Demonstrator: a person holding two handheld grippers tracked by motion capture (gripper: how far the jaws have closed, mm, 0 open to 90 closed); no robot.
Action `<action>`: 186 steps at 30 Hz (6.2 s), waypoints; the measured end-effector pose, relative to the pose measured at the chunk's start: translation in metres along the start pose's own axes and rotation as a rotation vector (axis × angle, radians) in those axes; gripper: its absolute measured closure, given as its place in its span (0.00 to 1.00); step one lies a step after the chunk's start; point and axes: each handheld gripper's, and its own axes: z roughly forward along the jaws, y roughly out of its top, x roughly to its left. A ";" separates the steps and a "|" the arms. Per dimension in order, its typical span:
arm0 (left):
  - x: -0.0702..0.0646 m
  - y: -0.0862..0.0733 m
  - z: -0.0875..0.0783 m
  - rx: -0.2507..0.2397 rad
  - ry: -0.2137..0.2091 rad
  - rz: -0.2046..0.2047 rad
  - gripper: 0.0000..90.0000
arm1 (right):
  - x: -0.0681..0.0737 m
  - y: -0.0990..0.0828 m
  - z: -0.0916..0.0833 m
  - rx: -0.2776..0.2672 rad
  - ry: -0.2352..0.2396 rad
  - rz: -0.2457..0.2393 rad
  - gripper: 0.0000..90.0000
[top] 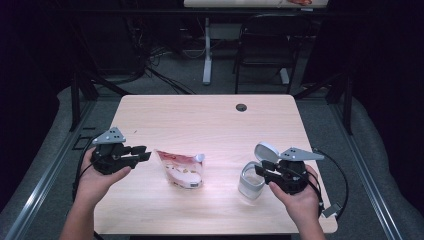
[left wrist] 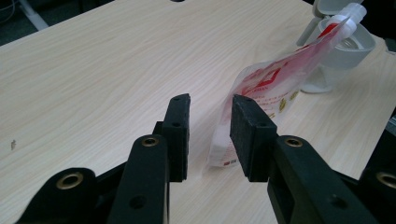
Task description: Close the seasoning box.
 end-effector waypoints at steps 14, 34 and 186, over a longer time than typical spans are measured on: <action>-0.003 0.000 0.018 -0.001 -0.085 -0.001 0.78 | 0.010 0.000 0.011 0.027 0.025 -0.040 0.74; -0.005 -0.005 0.038 -0.016 -0.091 0.000 0.77 | 0.029 0.019 0.040 0.028 0.123 -0.103 0.65; -0.019 0.004 0.024 -0.080 -0.117 0.023 0.76 | 0.094 0.099 0.067 0.157 0.297 -0.448 0.67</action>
